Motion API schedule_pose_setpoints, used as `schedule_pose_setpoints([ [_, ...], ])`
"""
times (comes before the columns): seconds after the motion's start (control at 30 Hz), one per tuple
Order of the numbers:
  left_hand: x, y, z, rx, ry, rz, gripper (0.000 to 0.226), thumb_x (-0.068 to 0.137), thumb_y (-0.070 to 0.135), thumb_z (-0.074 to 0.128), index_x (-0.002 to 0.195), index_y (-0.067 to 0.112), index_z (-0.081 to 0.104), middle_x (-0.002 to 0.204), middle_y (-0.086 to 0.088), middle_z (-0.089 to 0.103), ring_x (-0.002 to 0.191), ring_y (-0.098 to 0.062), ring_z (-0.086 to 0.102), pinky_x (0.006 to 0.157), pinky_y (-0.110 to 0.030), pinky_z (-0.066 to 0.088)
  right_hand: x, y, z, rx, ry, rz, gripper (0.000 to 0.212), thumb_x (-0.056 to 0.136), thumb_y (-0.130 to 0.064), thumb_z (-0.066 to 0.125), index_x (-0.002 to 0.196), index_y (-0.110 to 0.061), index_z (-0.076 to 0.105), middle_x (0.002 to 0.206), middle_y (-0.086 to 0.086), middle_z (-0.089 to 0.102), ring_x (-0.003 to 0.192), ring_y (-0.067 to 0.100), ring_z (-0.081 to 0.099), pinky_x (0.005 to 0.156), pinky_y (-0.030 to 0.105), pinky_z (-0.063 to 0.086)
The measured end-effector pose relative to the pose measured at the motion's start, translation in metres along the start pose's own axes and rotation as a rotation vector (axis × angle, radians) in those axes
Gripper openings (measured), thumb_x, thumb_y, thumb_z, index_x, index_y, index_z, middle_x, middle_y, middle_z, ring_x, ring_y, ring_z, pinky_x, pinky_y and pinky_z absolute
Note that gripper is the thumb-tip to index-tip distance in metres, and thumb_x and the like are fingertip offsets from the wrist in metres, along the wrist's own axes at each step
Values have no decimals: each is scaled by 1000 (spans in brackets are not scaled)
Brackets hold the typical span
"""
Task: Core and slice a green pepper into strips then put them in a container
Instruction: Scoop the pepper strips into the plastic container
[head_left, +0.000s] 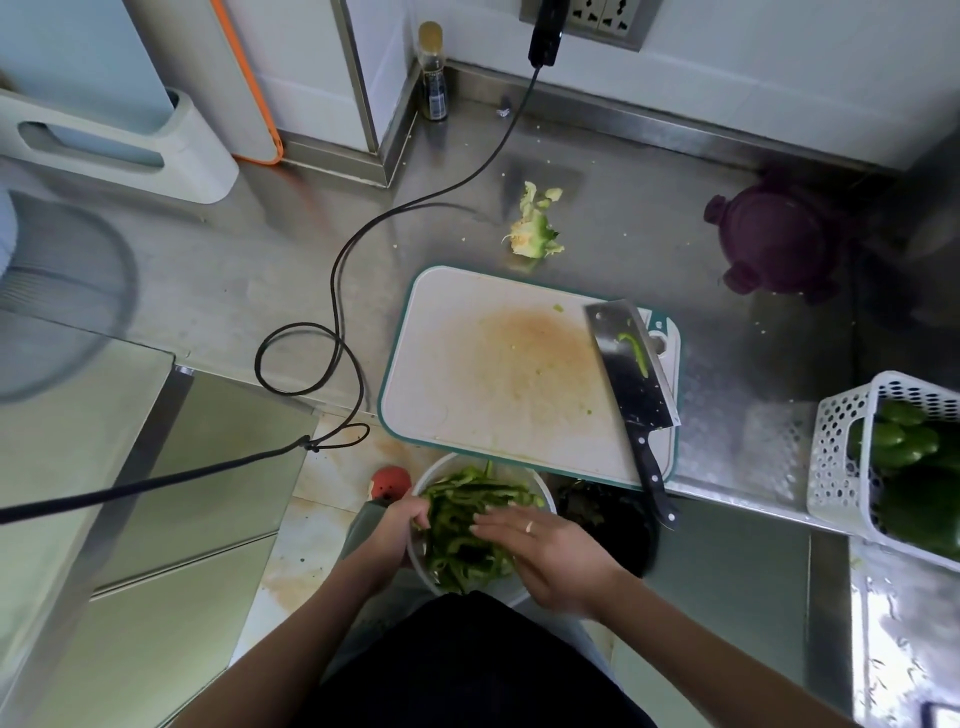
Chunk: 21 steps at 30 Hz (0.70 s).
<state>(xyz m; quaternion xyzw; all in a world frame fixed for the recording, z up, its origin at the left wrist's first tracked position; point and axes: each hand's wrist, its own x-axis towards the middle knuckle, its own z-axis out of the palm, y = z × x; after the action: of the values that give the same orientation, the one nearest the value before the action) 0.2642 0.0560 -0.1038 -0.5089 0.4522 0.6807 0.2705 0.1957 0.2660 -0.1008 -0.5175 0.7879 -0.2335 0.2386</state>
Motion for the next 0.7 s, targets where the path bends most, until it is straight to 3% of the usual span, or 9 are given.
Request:
schedule_pose_setpoints([
  [0.1, -11, -1, 1, -24, -1, -19, 44, 49, 9, 42, 89, -9, 47, 75, -14, 45, 70, -28, 51, 60, -28, 43, -8, -1, -9, 123, 298, 132, 43, 84, -8, 39, 123, -21, 55, 121, -2, 64, 108, 17, 59, 93, 30, 47],
  [0.17, -15, -1, 1, 26, -12, -13, 49, 63, 0, 44, 110, -11, 47, 81, -18, 45, 92, -43, 53, 75, -43, 48, -10, -4, -9, 205, 435, 365, 37, 88, -10, 41, 120, -22, 53, 116, -4, 63, 107, 13, 55, 90, 28, 45],
  [0.23, -17, 2, -2, 119, 50, 28, 49, 81, -22, 31, 130, -17, 39, 98, -33, 49, 120, -53, 39, 98, -53, 36, -10, -9, -4, 214, 379, 589, 30, 94, -15, 47, 122, -21, 51, 114, -4, 58, 105, 16, 54, 85, 29, 46],
  [0.3, -14, 5, -8, 175, 54, 34, 56, 81, -29, 27, 135, -15, 35, 123, -41, 45, 126, -51, 35, 102, -48, 34, -9, -12, -1, 246, 193, 748, 28, 97, -30, 46, 124, -23, 45, 108, -2, 58, 94, 20, 59, 75, 34, 49],
  [0.37, -9, 2, -13, 243, 32, 80, 68, 75, -32, 28, 136, -4, 39, 122, -31, 50, 126, -46, 40, 103, -48, 39, -6, -16, 0, 239, 26, 821, 25, 98, -42, 38, 117, -26, 41, 89, 1, 63, 78, 23, 62, 64, 36, 49],
  [0.43, -12, 4, -17, 191, 31, 122, 75, 63, -29, 34, 128, 6, 46, 108, -15, 57, 122, -41, 46, 98, -51, 44, -1, -23, -2, 241, 14, 781, 23, 100, -39, 36, 115, -22, 40, 72, 3, 63, 64, 24, 61, 55, 36, 47],
  [0.57, -35, 28, -17, 14, -89, 304, 63, 65, 2, 61, 125, 13, 48, 101, -5, 62, 96, -23, 61, 75, -35, 51, 12, -32, -38, 383, 257, 763, 25, 100, -26, 41, 125, -24, 48, 58, -4, 55, 42, 9, 49, 45, 27, 44],
  [0.63, -39, 49, -9, -109, -173, 411, 67, 60, 16, 73, 122, 16, 48, 102, -6, 65, 95, -27, 65, 69, -35, 55, 26, -26, -66, 320, 426, 743, 32, 100, -24, 44, 131, -30, 49, 51, -3, 49, 39, 8, 40, 44, 23, 34],
  [0.7, -44, 75, 1, -54, -75, 525, 39, 84, 22, 65, 119, 19, 49, 101, -6, 65, 92, -29, 66, 60, -31, 55, 41, -24, -88, 256, 535, 738, 35, 100, -23, 43, 134, -29, 48, 50, 0, 49, 41, 12, 42, 43, 26, 33],
])
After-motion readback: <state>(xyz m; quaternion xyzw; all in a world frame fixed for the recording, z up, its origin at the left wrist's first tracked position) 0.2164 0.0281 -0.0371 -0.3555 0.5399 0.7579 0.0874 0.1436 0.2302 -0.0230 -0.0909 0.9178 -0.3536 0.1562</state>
